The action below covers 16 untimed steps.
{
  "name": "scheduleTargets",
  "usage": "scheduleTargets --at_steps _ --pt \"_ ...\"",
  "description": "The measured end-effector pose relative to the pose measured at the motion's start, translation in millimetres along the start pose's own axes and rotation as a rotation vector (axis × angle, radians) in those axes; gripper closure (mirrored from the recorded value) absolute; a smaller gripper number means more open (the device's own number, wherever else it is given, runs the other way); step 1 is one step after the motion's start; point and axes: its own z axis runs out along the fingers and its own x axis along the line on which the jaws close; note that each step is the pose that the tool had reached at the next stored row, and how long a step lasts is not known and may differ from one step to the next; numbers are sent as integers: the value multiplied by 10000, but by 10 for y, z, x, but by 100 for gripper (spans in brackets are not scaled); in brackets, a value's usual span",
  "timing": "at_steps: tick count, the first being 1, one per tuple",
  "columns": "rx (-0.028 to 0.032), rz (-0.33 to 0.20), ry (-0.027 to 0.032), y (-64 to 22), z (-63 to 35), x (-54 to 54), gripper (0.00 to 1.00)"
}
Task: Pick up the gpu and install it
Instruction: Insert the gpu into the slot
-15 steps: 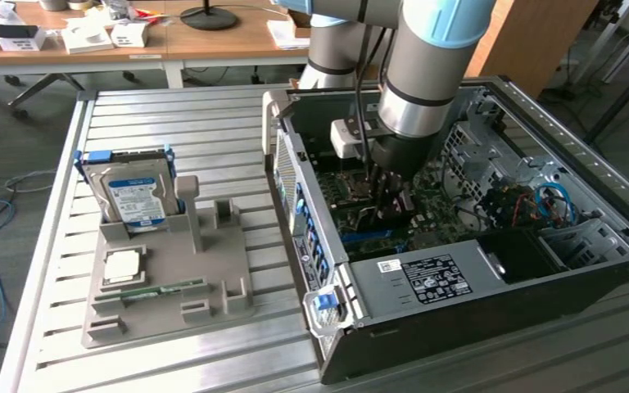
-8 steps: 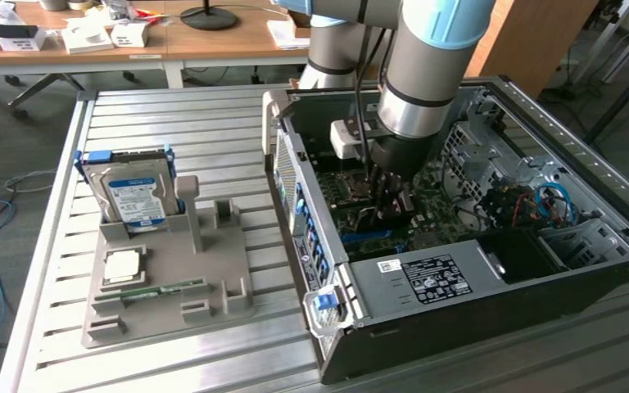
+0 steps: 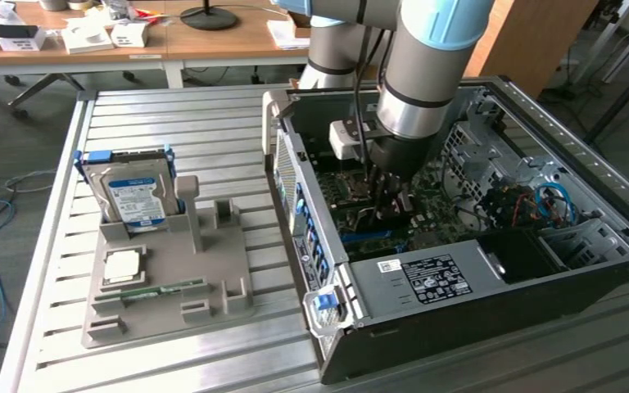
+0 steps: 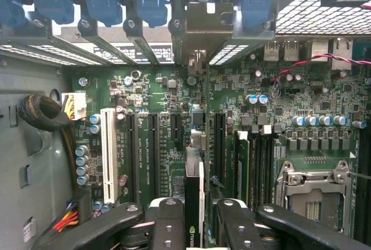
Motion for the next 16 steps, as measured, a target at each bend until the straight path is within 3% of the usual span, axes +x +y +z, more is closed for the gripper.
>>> scheduleTargets --at_steps 16 --pt "0 2 -2 15 19 -5 74"
